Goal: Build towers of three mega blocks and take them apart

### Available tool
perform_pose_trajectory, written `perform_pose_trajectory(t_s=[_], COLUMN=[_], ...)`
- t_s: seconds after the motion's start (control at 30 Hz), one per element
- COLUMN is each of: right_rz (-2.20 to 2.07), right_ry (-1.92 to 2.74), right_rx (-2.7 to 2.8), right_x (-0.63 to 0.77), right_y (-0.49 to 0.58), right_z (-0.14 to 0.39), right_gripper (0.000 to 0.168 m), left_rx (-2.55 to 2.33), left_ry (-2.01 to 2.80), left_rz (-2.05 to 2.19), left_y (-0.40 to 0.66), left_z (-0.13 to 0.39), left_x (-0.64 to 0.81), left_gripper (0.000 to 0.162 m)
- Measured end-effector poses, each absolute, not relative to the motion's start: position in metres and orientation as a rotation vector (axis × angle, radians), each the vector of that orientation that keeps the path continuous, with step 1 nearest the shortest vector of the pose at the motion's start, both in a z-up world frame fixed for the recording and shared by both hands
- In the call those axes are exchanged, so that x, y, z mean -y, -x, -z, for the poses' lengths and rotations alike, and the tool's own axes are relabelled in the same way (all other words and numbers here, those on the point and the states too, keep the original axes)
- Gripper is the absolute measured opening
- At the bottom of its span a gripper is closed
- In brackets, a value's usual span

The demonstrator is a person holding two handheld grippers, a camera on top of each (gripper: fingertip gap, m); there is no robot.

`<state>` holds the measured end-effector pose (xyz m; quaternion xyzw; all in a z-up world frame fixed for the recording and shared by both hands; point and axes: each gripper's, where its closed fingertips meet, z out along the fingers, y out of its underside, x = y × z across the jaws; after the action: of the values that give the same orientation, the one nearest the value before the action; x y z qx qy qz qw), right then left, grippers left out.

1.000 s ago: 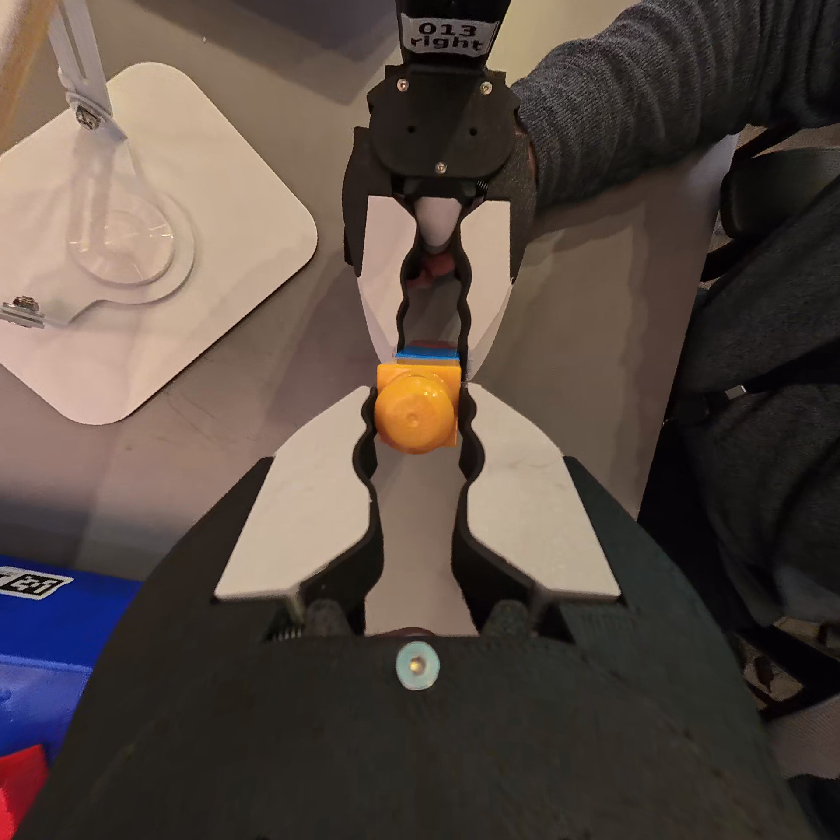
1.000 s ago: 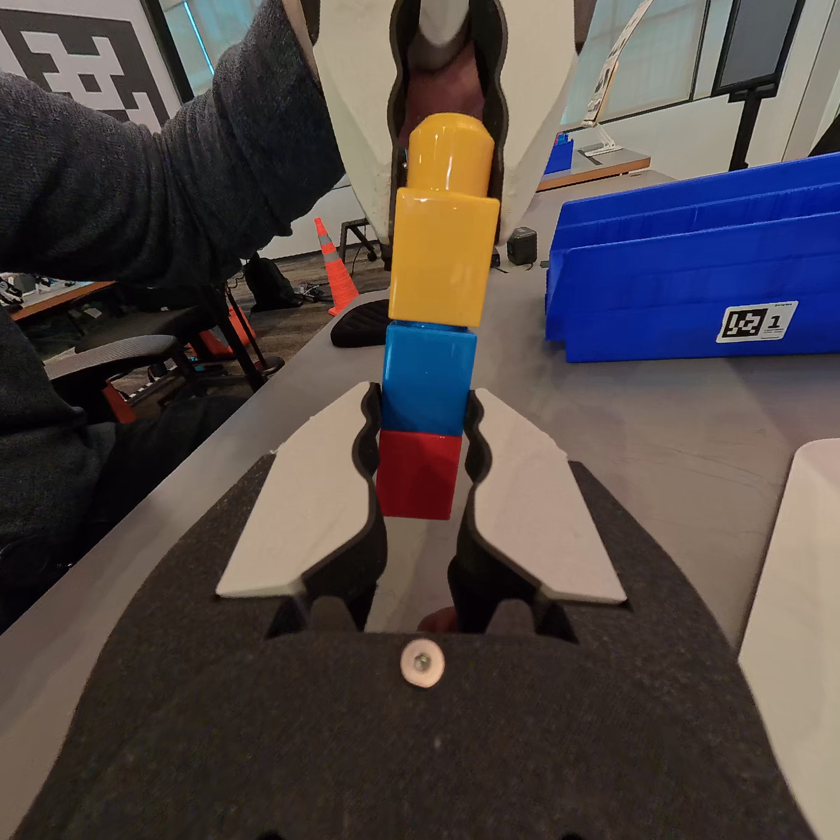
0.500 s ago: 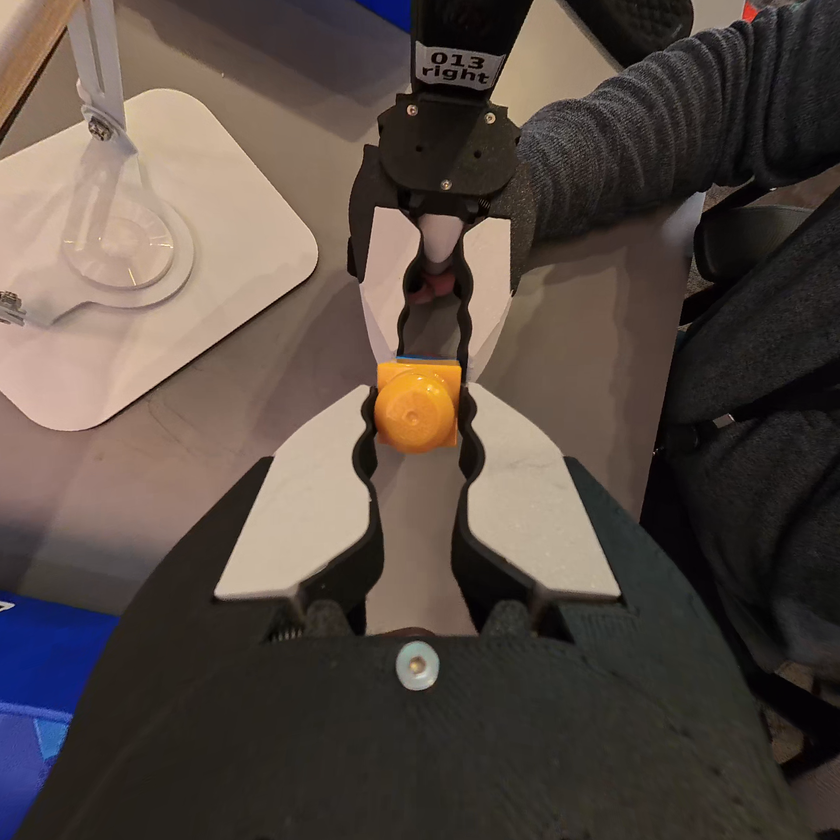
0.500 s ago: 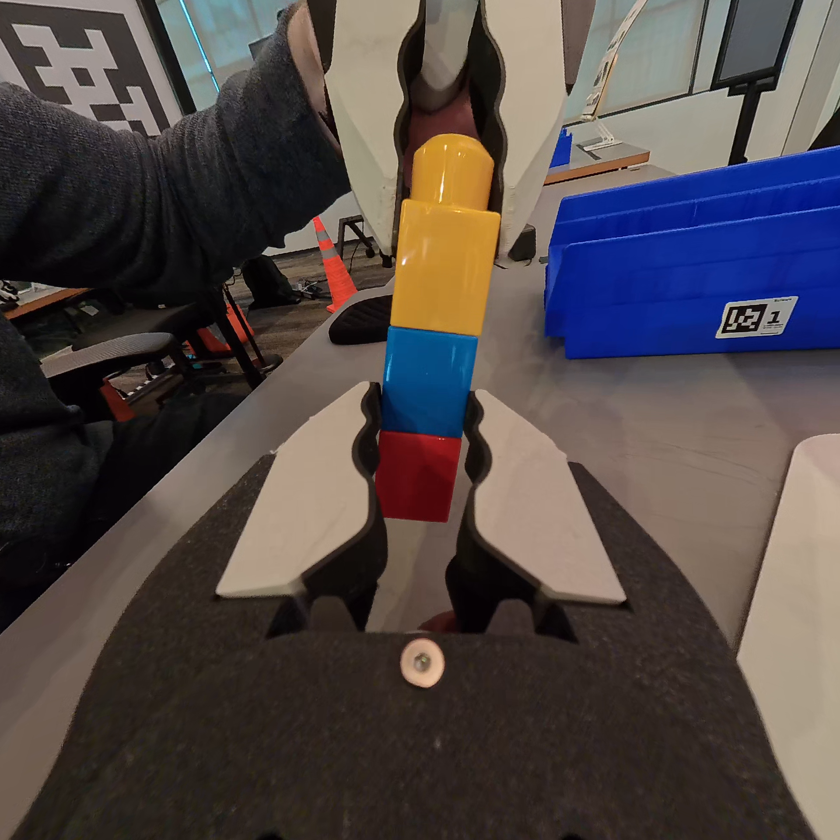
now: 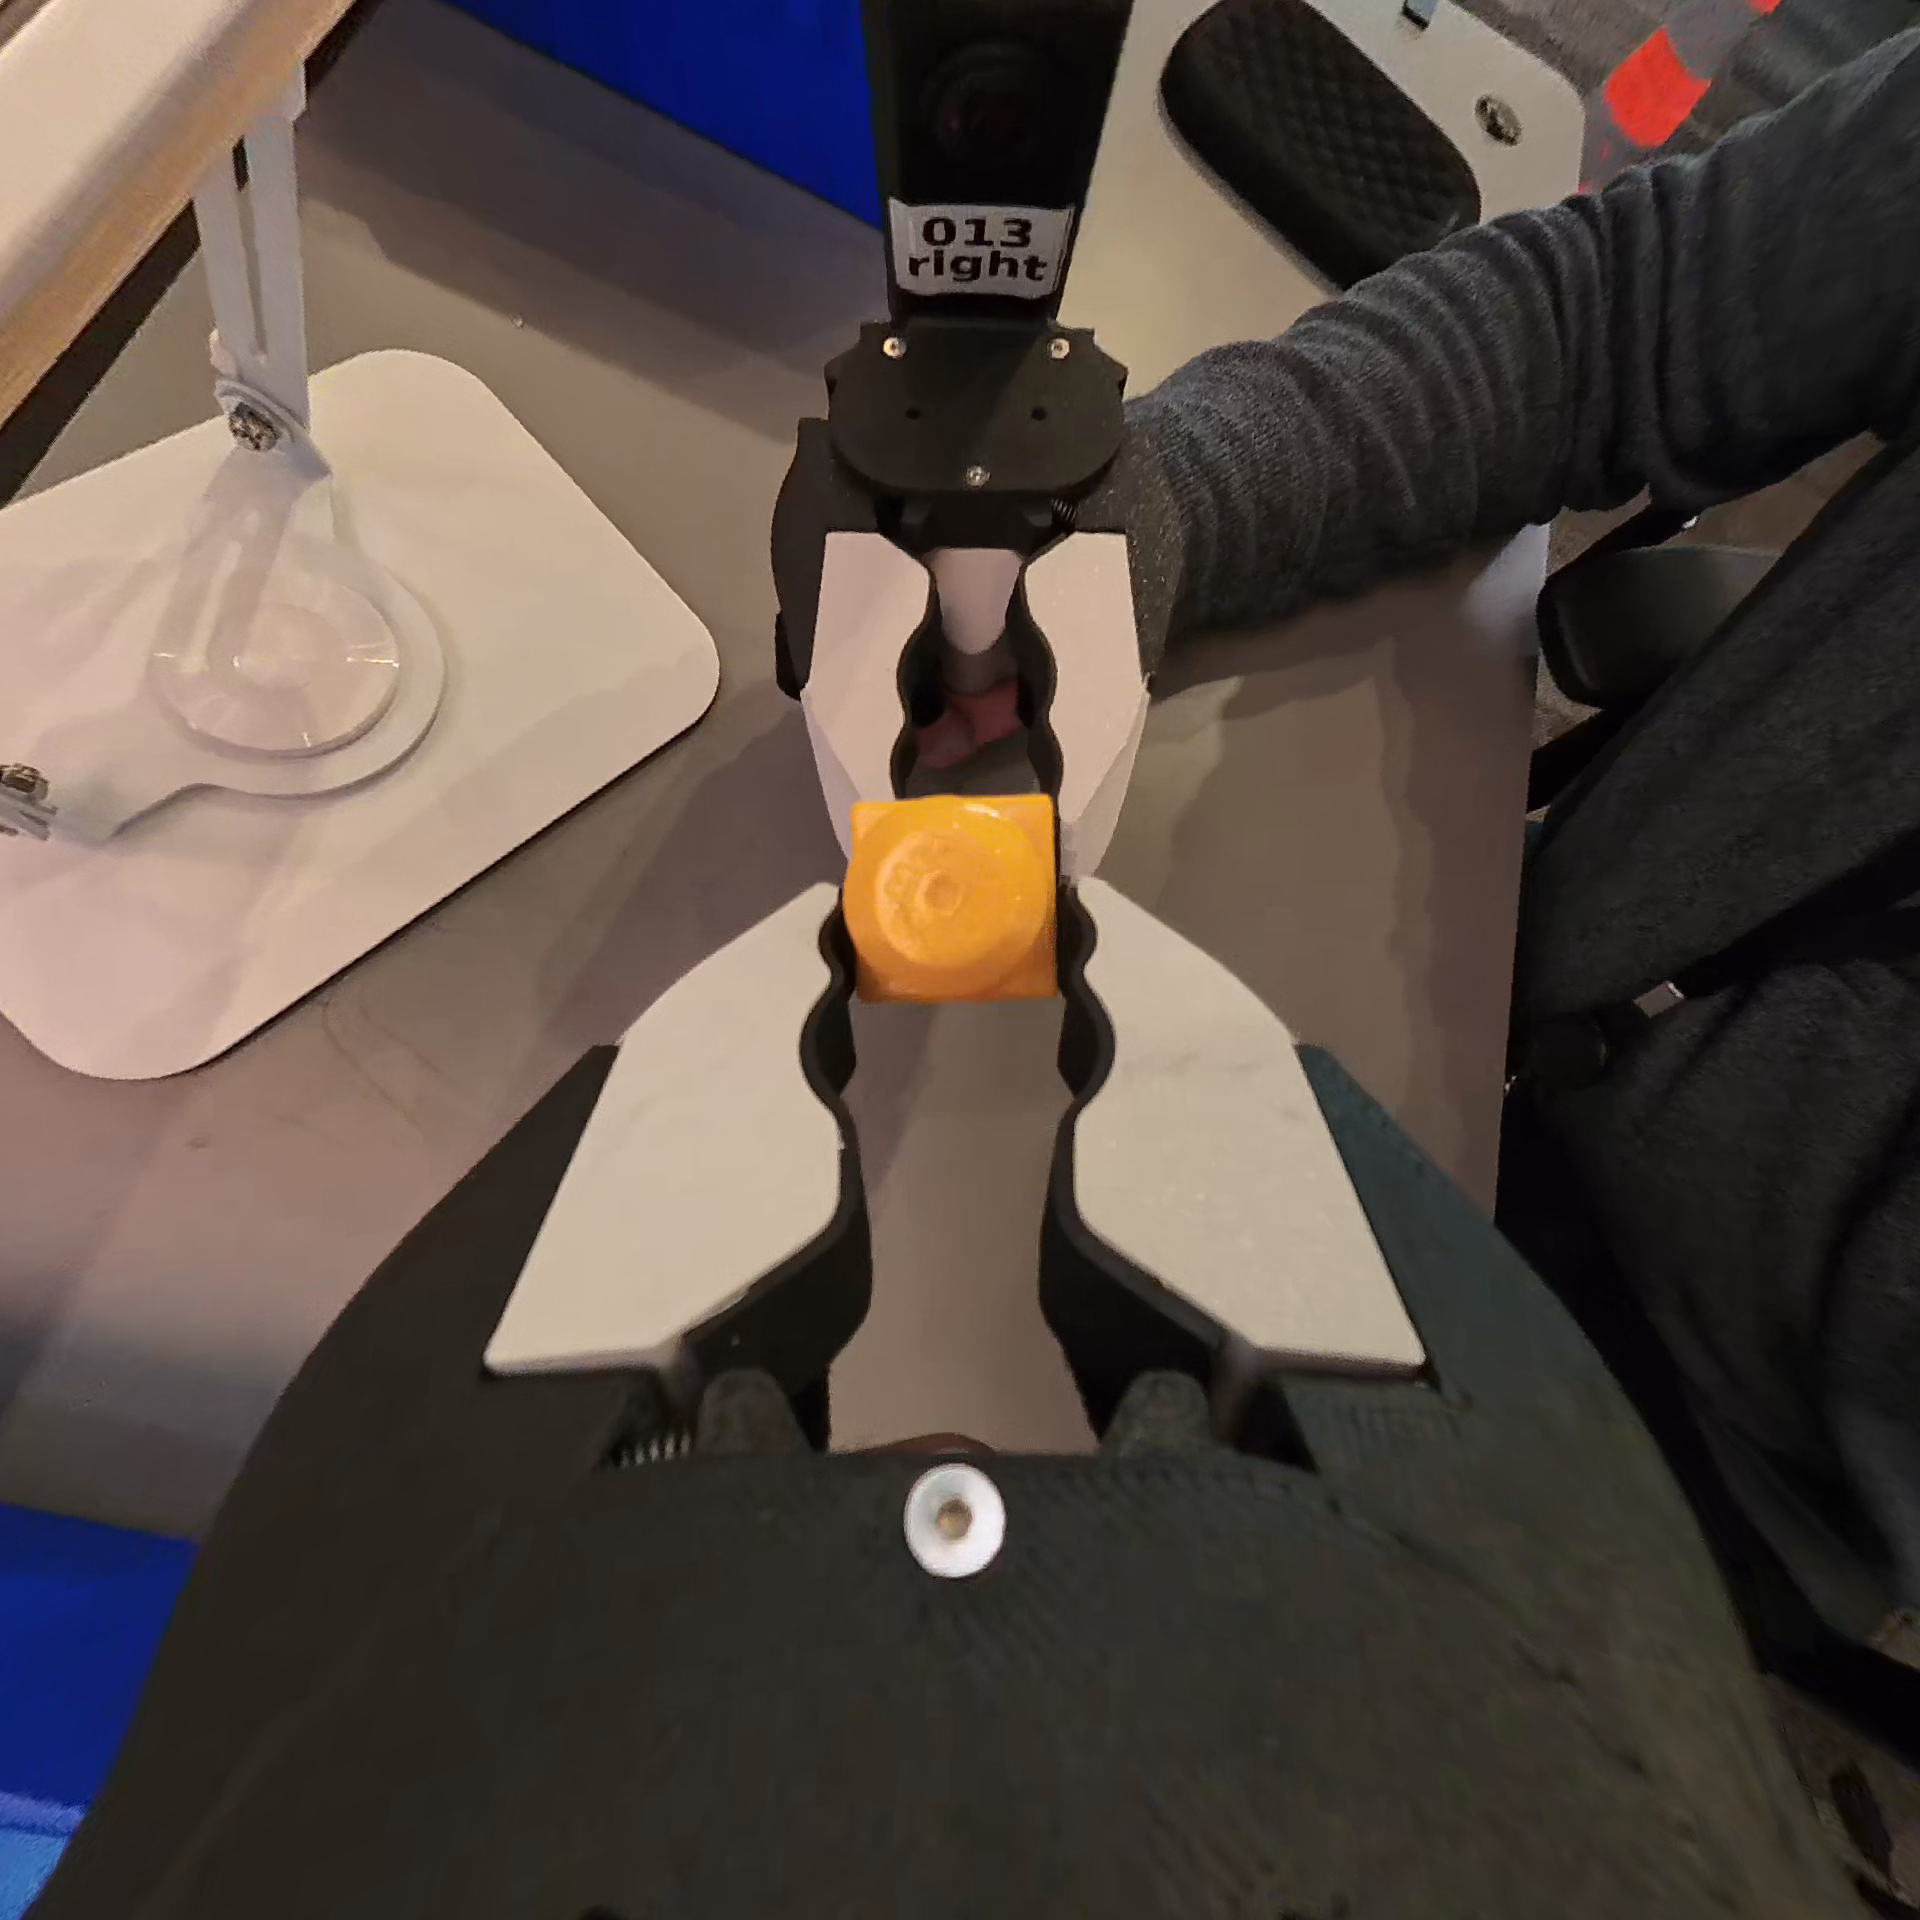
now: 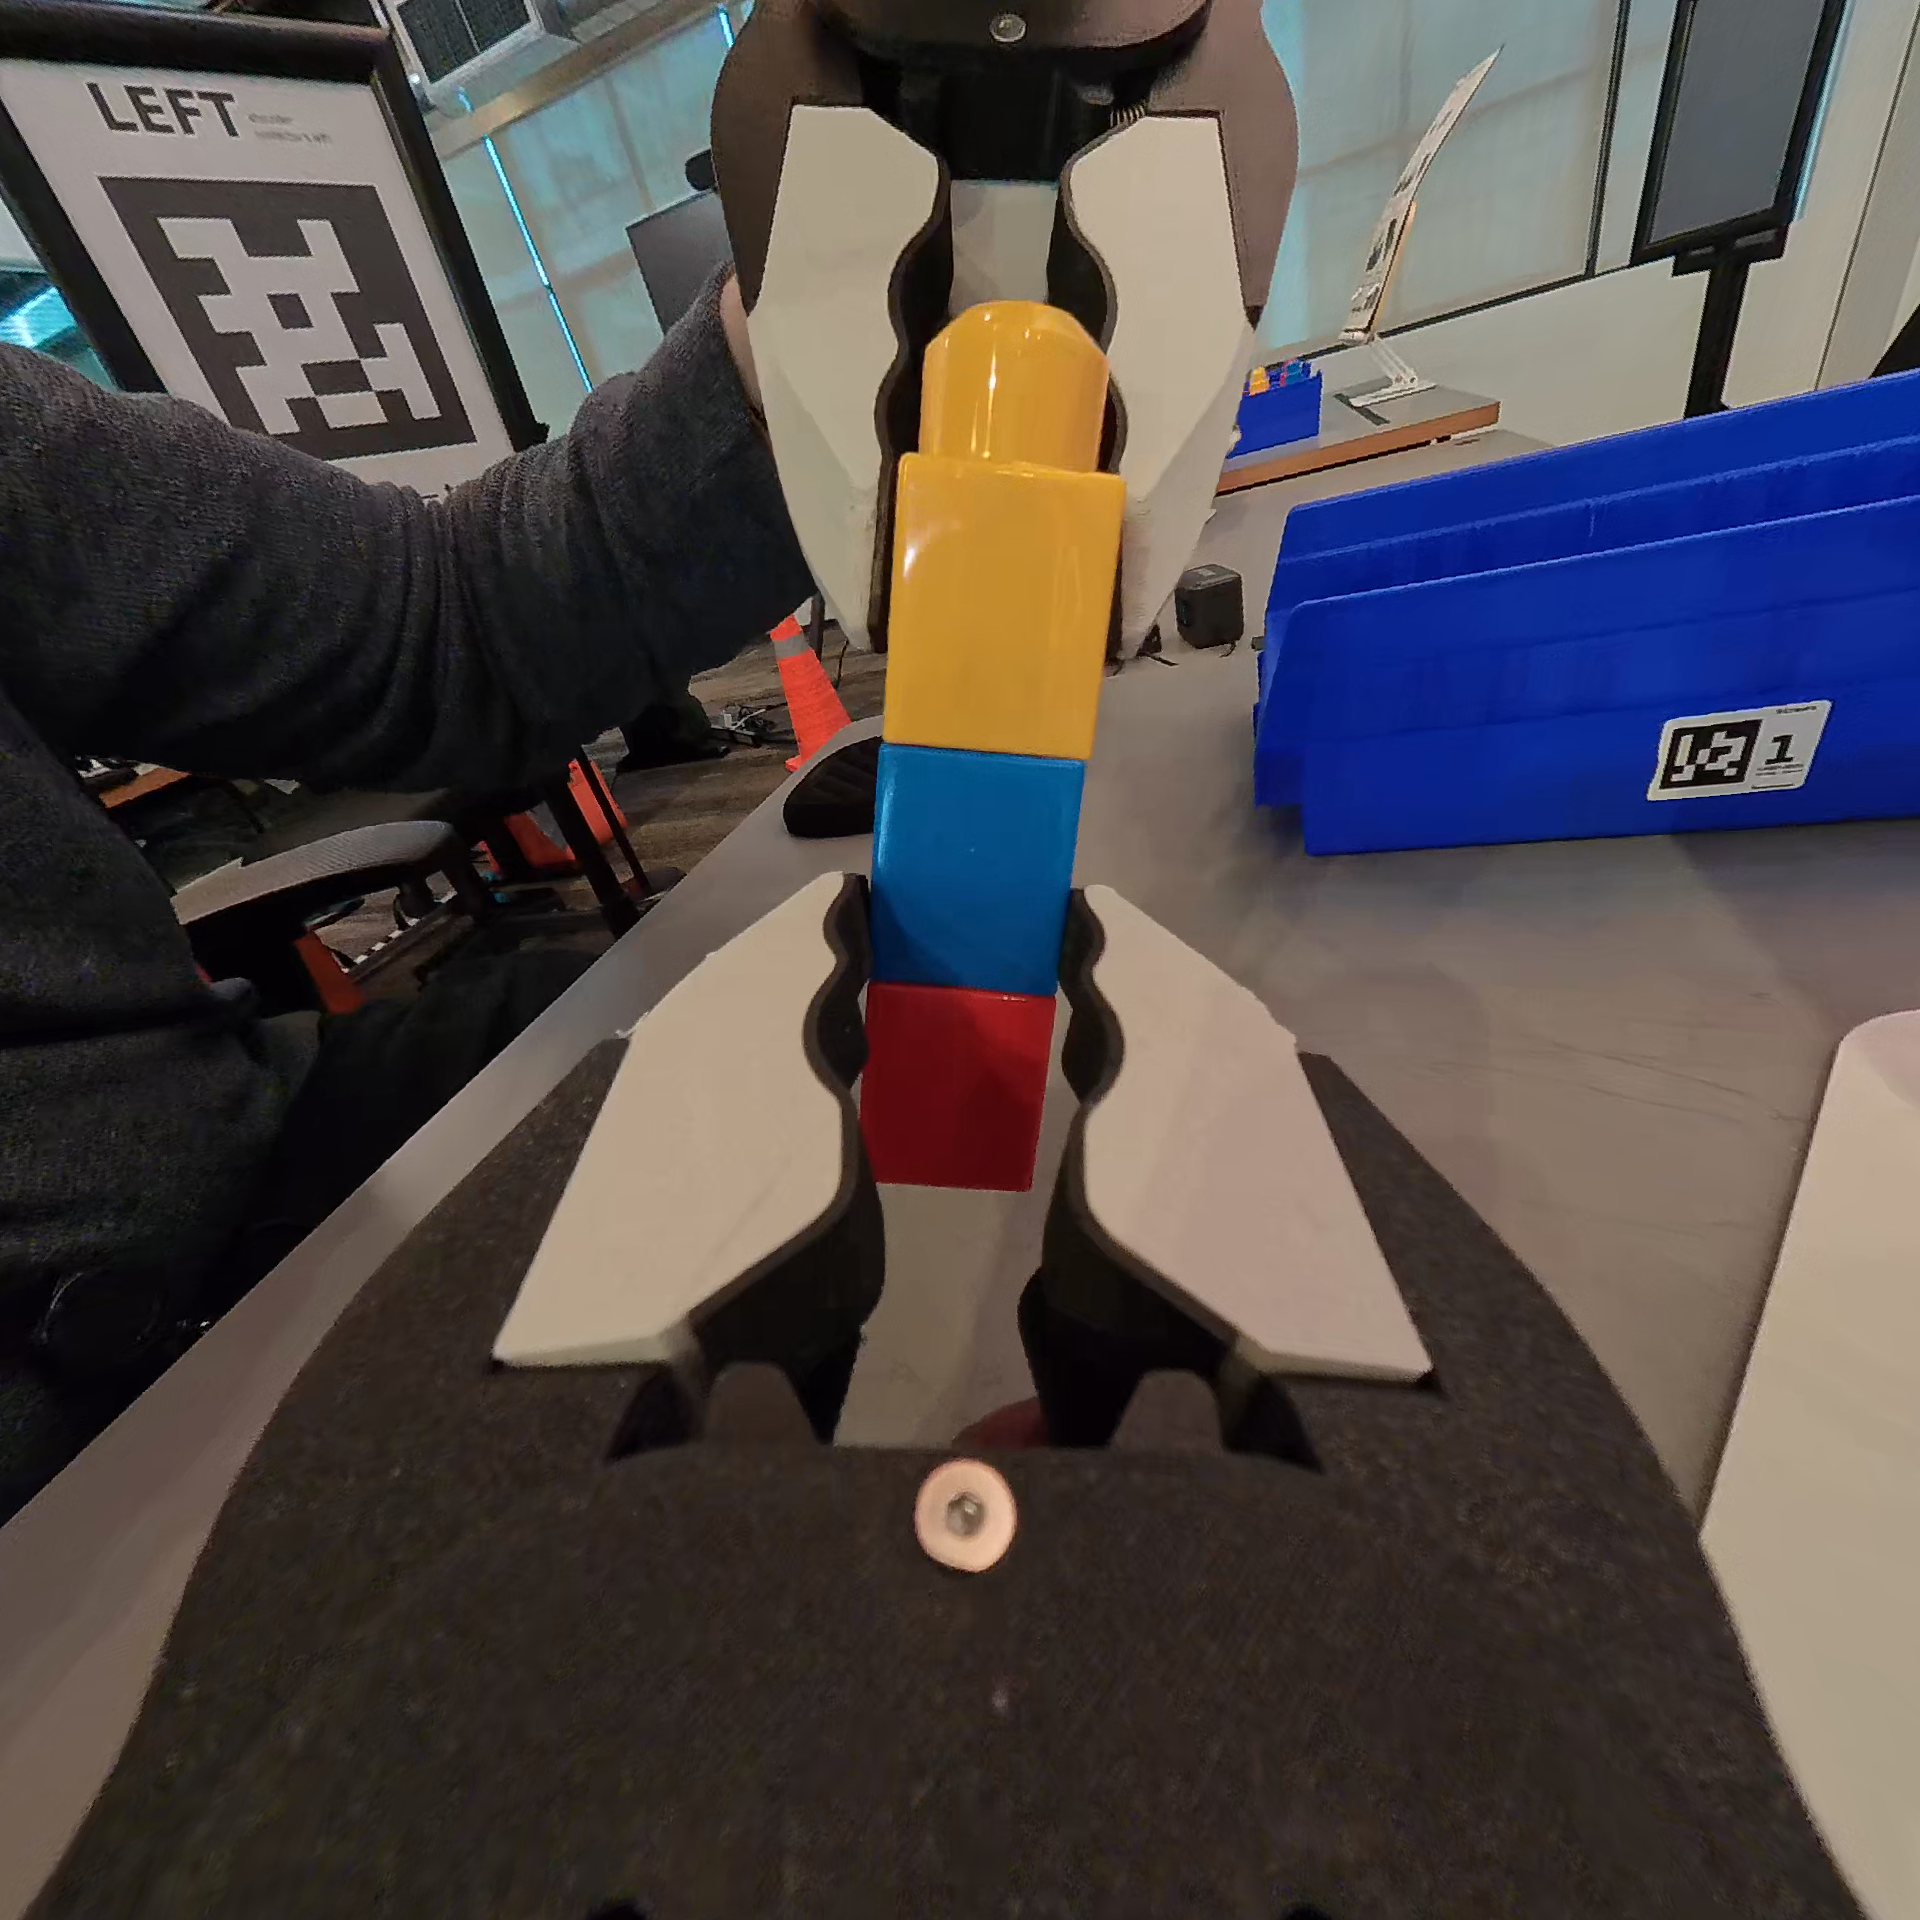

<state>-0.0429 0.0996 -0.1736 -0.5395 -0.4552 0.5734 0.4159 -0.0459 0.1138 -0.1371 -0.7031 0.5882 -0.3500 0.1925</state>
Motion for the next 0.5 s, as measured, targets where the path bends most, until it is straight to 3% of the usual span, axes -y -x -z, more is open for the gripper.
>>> perform_pose_trajectory(t_s=[0.5], right_rz=[-1.423], right_ry=[1.363], right_rx=[1.181], right_x=[-0.0964], right_y=[0.0451], right_z=[0.1771], right_gripper=[0.034], left_rx=[-1.768], left_ry=[1.962], left_rz=[0.915], left_y=[0.0506], left_z=[0.1431], left_x=[-0.1084], left_gripper=[0.036])
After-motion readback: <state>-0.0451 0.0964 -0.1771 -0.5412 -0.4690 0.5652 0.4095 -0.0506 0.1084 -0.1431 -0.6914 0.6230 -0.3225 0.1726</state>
